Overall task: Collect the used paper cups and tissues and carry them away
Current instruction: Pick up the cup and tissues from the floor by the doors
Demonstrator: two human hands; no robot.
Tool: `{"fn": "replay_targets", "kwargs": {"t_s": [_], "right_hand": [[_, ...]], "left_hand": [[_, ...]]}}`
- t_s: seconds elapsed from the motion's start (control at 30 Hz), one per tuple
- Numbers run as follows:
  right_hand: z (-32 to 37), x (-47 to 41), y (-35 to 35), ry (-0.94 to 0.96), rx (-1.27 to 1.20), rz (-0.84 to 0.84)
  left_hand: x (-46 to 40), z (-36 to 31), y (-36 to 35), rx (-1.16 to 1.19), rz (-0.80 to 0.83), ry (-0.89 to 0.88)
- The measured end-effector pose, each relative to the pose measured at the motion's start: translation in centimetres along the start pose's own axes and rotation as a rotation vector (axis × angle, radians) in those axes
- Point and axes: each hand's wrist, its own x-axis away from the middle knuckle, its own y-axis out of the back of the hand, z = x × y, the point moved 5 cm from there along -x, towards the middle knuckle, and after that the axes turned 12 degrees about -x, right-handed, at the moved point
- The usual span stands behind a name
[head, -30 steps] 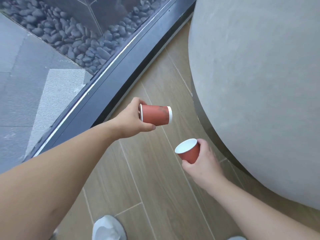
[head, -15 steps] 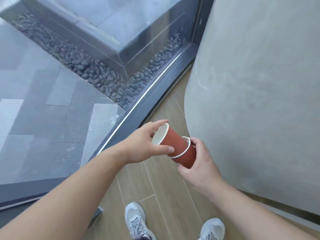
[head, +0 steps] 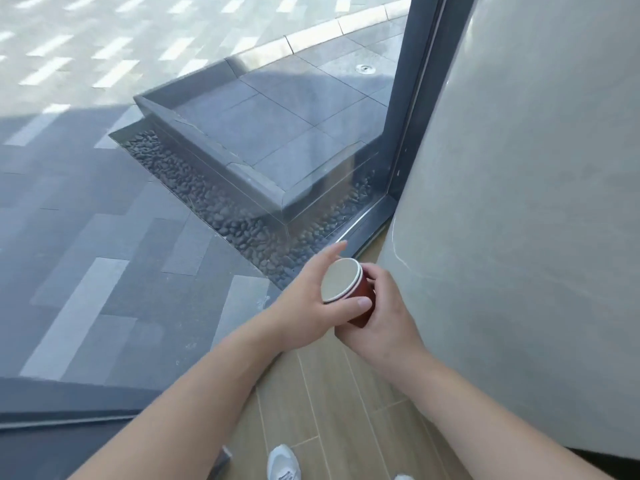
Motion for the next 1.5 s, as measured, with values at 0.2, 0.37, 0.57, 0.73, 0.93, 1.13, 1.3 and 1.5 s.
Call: {"fn": "replay_targets", "kwargs": {"t_s": [0.2, 0.37, 0.57, 0.73, 0.93, 1.13, 1.3, 1.5], "right_hand": [[6.4, 1.6, 1.3, 0.093, -0.183, 0.071], [11.1, 5.1, 2.7, 0.162, -0.356, 0.235], [15.8, 10.9, 2.0, 0.169, -0.414, 0.570], [18.5, 17.0, -0.9, 0.158, -0.386, 0.885], [20.3, 26.2, -4.6, 0.162, -0.335, 1.132], [22.3, 38.4, -8.6, 0.151, -0.292, 1.331], [24.0, 52.2, -11.4, 0.128, -0.284, 1.478], [23.6, 69.2, -14.0, 0.113, -0.214, 1.640]], "left_hand": [[6.3, -4.6, 2.7, 0.276, -0.351, 0.040], [12.2, -8.5, 0.8, 0.505, -0.570, 0.095], [21.3, -12.4, -0.9, 0.540, -0.789, 0.122], [32.6, -13.7, -1.3, 0.459, -1.049, 0.209], [47.1, -14.2, -5.0, 0.439, -1.314, 0.287], [61.1, -16.2, -11.0, 0.431, -1.475, 0.306], [74.7, -17.3, -17.6, 0.424, -1.663, 0.348], [90.0, -17.9, -26.7, 0.416, -1.858, 0.401]]}}
